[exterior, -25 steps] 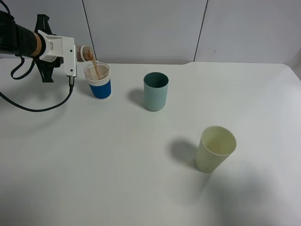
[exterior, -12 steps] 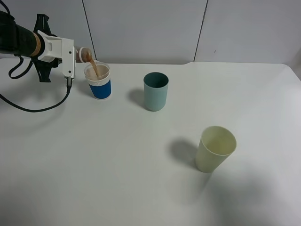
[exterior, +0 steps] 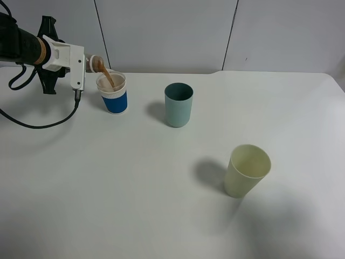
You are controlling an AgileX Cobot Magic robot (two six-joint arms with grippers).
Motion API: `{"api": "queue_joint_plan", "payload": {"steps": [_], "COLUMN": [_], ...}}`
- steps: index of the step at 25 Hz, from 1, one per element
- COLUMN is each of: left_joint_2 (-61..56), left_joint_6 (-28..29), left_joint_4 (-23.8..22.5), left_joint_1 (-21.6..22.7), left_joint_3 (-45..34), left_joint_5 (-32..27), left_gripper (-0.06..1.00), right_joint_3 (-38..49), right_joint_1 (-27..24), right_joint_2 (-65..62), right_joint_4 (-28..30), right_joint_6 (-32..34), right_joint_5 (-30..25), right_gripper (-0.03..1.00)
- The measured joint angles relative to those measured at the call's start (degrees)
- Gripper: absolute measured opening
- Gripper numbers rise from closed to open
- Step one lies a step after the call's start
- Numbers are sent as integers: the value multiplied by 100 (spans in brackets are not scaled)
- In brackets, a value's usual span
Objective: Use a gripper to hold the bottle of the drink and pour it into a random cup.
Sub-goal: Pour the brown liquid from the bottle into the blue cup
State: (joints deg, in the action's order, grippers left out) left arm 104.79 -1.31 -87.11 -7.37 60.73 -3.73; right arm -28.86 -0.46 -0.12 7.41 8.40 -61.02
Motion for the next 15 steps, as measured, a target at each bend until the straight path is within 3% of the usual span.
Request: {"api": "queue_joint_plan", "payload": {"steps": [15], "left_joint_2": [0], "left_joint_6": [-193], "left_joint_4": [-61], "left_joint_1": [0], "left_joint_3": [0], "left_joint_5": [-12], "left_gripper": [33], "right_joint_3": [0], "right_joint_1": [0], "right_joint_2": [0], "right_joint_4": [0], "right_joint_6": [0], "right_joint_5": [0], "right_gripper": [100]}}
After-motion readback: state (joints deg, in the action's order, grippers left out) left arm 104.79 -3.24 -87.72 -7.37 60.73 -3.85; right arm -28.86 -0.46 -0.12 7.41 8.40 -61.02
